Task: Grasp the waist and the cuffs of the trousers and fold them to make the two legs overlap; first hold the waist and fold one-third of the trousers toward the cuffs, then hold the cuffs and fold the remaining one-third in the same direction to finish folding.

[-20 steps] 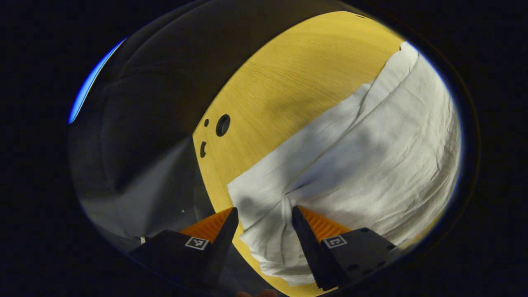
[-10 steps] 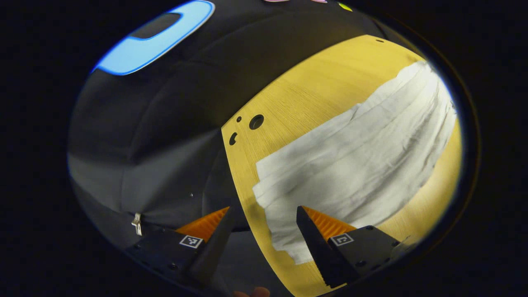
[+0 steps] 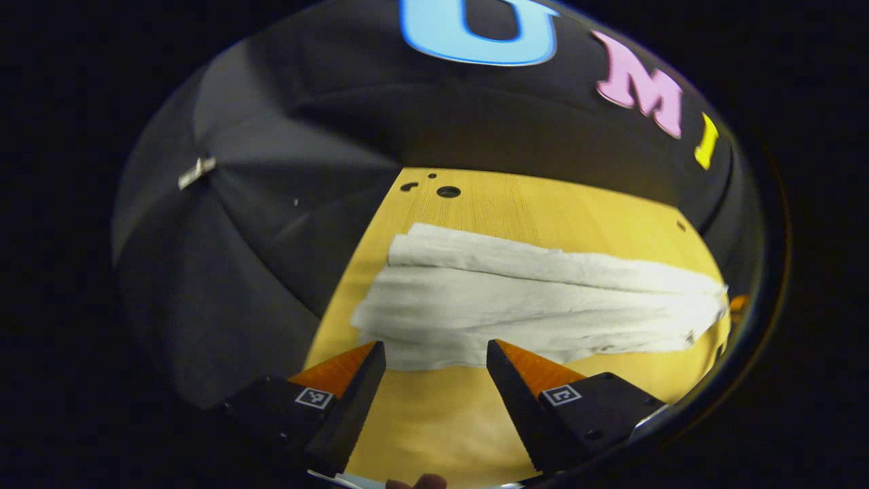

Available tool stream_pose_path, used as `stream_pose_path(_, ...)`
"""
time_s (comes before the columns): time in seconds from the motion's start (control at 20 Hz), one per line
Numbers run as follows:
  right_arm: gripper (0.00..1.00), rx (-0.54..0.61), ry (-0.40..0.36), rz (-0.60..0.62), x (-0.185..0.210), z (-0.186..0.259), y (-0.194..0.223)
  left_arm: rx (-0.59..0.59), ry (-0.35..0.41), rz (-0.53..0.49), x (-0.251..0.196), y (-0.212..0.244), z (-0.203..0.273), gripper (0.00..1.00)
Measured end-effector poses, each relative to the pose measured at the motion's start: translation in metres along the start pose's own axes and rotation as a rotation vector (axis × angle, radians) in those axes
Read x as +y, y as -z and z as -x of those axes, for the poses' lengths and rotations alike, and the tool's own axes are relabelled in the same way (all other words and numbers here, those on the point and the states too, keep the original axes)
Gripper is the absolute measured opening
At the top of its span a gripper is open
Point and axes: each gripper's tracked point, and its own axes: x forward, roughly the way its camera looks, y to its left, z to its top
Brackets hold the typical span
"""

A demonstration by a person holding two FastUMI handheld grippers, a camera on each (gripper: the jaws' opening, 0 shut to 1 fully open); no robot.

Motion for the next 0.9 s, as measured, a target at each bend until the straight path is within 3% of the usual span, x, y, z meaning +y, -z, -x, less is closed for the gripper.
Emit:
stream_pose_path(0.05,0.61,0.0,-0.002,-0.03,-0.002,-0.003,0.002,-0.002,0.015,0.073,-0.004,0.003,-0.002,0.96)
stream_pose_path(0.2,0.61,0.015,-0.001,-0.131,-0.007,-0.014,0.008,0.001,0.032,0.253,-0.004,0.011,-0.004,0.95)
stream_pose_path(0.3,0.61,0.013,0.0,-0.224,-0.009,-0.02,0.007,-0.001,0.022,0.322,0.001,0.012,-0.005,0.95)
stream_pose_path(0.45,0.61,0.019,0.029,-0.324,-0.016,-0.035,0.01,0.009,0.014,0.377,0.002,0.016,-0.012,0.95)
stream_pose_path(0.75,0.61,0.003,0.077,-0.413,-0.018,-0.05,0.01,0.042,0.006,0.432,-0.003,0.02,-0.023,0.95)
stream_pose_path(0.9,0.61,-0.045,0.036,-0.491,-0.013,-0.042,0.002,0.045,0.013,0.453,-0.006,0.018,-0.026,0.95)
